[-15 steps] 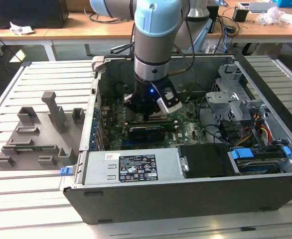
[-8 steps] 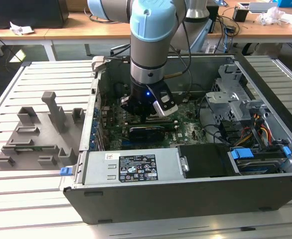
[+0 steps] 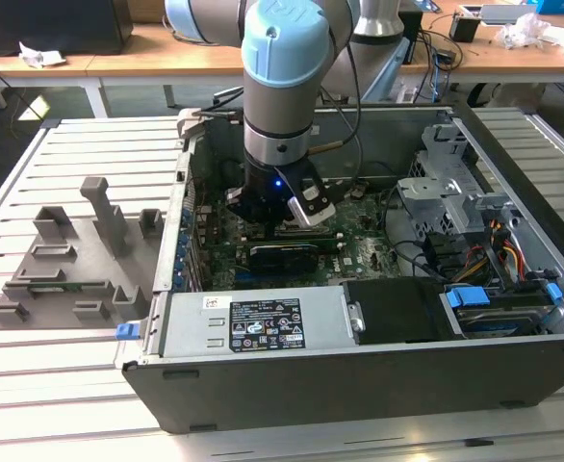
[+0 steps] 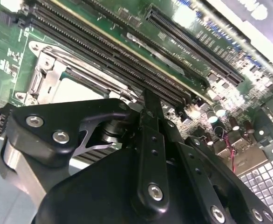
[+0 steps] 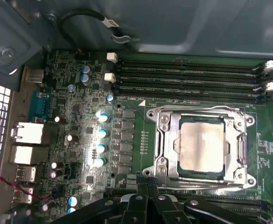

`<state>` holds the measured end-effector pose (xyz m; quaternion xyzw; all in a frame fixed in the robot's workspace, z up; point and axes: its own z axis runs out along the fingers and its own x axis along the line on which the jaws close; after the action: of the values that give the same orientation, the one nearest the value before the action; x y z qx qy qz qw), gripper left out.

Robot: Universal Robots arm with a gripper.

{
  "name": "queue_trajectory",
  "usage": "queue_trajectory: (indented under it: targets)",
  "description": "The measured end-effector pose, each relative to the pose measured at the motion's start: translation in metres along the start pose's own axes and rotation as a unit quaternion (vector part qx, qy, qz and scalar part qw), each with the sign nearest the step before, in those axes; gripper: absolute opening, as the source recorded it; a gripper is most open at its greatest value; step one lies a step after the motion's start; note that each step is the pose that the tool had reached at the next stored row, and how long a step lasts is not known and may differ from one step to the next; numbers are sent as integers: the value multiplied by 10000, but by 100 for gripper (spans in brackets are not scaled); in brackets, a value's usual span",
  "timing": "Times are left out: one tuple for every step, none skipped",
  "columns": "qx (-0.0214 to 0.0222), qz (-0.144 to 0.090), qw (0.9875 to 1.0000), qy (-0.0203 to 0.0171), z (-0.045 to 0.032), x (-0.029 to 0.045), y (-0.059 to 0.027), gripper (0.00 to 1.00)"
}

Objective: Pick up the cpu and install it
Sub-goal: 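Install the second cpu locking lever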

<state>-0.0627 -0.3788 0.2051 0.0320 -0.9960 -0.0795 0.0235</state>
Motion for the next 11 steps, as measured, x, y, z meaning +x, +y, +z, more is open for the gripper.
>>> queue_trajectory:
  targets:
    - [-5, -18, 10000, 3, 8, -1, 7, 11]
    - [-10, -47, 10000, 9, 22, -1, 18, 11]
    - [-18, -77, 10000, 14, 35, -3, 28, 11]
    - [-28, -96, 9999, 15, 45, -4, 35, 11]
    - [-42, -129, 9999, 16, 58, -6, 45, 11]
    - [-54, -155, 9999, 20, 70, -7, 54, 11]
    - [-57, -174, 9998, 25, 79, -7, 60, 11]
    - [-58, -207, 9998, 31, 90, -9, 74, 11]
    - [-59, -234, 9997, 33, 93, -10, 81, 11]
    - [-59, -248, 9997, 34, 92, -10, 81, 11]
    - [-57, -259, 9996, 35, 54, -9, 87, 11]
